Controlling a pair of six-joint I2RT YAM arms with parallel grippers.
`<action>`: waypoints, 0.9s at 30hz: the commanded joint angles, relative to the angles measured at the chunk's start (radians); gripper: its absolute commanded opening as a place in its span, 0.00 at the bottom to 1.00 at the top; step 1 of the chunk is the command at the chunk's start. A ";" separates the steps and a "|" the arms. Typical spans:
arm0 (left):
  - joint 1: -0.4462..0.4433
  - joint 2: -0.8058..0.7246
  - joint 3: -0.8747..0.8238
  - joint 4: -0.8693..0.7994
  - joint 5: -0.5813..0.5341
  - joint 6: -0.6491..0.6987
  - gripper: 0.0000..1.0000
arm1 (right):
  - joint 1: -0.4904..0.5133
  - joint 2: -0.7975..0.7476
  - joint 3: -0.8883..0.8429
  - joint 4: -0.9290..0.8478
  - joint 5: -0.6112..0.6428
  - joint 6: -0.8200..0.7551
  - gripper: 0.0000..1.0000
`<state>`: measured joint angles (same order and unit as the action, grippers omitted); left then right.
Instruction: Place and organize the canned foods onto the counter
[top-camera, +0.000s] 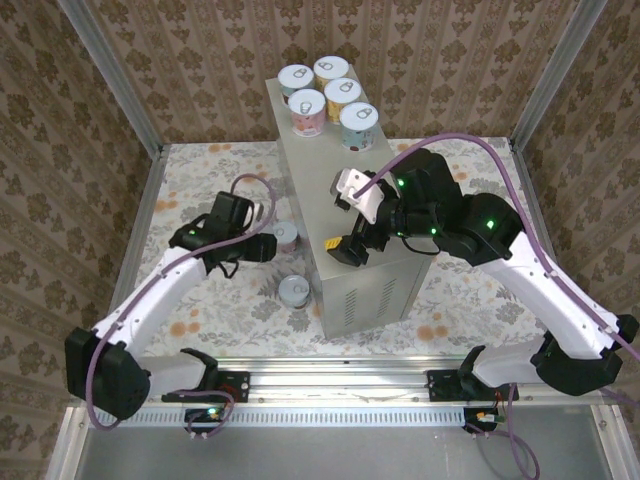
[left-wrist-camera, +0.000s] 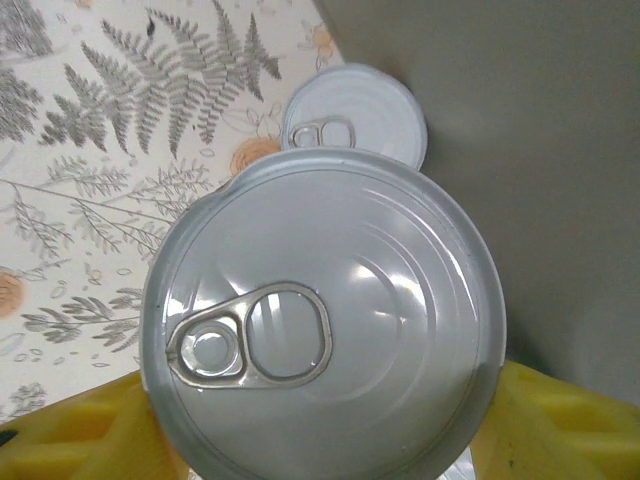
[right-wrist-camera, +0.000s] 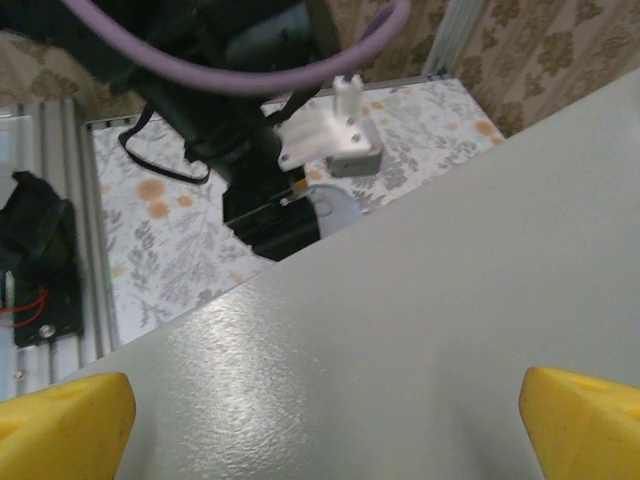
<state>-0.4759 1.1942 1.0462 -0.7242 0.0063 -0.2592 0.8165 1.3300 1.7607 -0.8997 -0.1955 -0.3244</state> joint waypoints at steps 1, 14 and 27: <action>0.007 -0.051 0.104 -0.099 0.030 0.076 0.53 | 0.014 0.019 0.052 -0.091 -0.076 -0.040 1.00; 0.013 -0.142 0.433 -0.318 0.381 0.232 0.54 | 0.036 0.022 0.065 -0.132 -0.073 -0.062 1.00; -0.035 -0.194 0.589 -0.347 0.758 0.265 0.52 | 0.038 0.015 0.004 0.060 -0.170 -0.038 1.00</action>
<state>-0.4961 1.0199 1.5890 -1.1175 0.6235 -0.0212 0.8474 1.3529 1.7813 -0.9154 -0.3084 -0.3717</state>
